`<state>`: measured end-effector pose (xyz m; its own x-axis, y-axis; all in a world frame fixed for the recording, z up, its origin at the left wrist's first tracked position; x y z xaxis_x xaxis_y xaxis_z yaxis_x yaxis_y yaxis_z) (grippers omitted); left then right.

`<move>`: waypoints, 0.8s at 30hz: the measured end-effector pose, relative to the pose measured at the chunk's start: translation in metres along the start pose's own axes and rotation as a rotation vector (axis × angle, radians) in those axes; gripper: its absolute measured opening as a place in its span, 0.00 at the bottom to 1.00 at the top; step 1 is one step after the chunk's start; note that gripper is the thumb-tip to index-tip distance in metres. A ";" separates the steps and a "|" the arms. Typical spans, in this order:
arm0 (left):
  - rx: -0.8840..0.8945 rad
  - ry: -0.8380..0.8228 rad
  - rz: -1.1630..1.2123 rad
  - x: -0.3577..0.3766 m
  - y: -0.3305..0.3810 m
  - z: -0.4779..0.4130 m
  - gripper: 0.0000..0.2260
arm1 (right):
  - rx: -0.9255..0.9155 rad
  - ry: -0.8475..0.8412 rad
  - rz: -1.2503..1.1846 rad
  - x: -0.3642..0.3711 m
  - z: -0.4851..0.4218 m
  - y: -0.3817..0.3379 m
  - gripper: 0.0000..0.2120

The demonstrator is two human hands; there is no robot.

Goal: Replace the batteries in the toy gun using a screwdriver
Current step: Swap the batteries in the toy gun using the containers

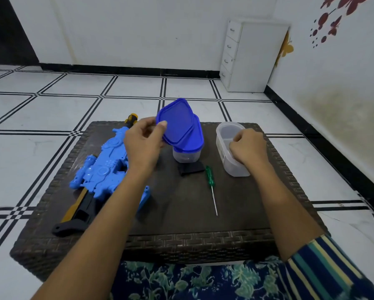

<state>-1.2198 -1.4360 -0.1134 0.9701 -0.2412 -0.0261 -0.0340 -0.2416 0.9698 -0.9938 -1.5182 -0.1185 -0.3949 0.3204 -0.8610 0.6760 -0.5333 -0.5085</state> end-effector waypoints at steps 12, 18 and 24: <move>1.032 -0.208 -0.956 0.125 0.003 0.049 0.07 | 0.118 -0.008 -0.770 -0.039 0.007 0.028 0.14; 0.769 -0.413 -0.843 0.134 -0.021 0.052 0.10 | 0.160 0.075 -0.607 -0.030 0.000 0.058 0.18; 0.334 -0.287 -0.443 0.133 -0.024 0.048 0.09 | 0.090 0.063 -0.552 -0.019 -0.008 0.059 0.21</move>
<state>-1.1014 -1.5074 -0.1522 0.8077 -0.2823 -0.5175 0.2384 -0.6464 0.7248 -0.9414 -1.5496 -0.1321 -0.6354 0.6155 -0.4663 0.3224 -0.3372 -0.8845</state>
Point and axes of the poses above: each hand's wrist, its own z-axis away from the middle knuckle, its own x-axis out of the palm, y = z × x, the point moved 2 cm from there along -z, towards the middle knuckle, and after that the axes turned 12 degrees about -y, right-handed, at the moved point
